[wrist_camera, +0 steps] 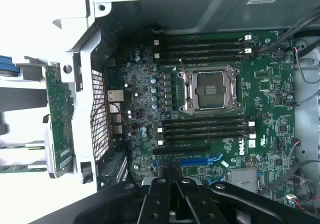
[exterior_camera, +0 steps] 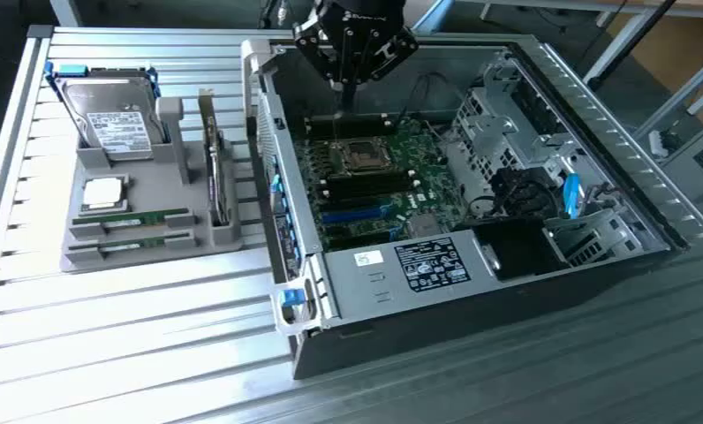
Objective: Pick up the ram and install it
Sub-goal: 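Reach for the ram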
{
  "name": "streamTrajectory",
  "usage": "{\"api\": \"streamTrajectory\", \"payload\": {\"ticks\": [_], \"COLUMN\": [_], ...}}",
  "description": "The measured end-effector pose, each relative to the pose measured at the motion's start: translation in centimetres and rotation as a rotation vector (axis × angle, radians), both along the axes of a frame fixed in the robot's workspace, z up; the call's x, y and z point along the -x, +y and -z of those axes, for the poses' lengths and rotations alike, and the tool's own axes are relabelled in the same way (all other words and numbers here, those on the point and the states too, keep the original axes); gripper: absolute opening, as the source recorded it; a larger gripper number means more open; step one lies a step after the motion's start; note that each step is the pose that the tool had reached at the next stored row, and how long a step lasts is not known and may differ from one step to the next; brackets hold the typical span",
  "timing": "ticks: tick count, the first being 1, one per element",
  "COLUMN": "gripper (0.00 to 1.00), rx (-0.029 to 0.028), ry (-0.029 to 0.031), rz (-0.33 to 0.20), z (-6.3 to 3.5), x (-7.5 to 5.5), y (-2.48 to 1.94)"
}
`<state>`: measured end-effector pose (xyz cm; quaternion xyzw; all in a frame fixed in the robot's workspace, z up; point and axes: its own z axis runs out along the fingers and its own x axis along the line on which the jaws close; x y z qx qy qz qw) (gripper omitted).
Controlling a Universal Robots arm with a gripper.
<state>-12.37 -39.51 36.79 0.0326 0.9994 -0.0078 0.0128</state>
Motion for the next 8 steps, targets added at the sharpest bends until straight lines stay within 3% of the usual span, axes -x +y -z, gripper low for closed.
{"api": "streamTrajectory", "payload": {"ticks": [2, 8], "gripper": [0.10, 0.10], "rx": [0.0000, 0.0000], "ry": [0.0000, 0.0000], "rz": [0.000, 0.000], "z": [0.00, 0.00], "x": [0.77, 1.14], "y": [0.00, 0.00]}}
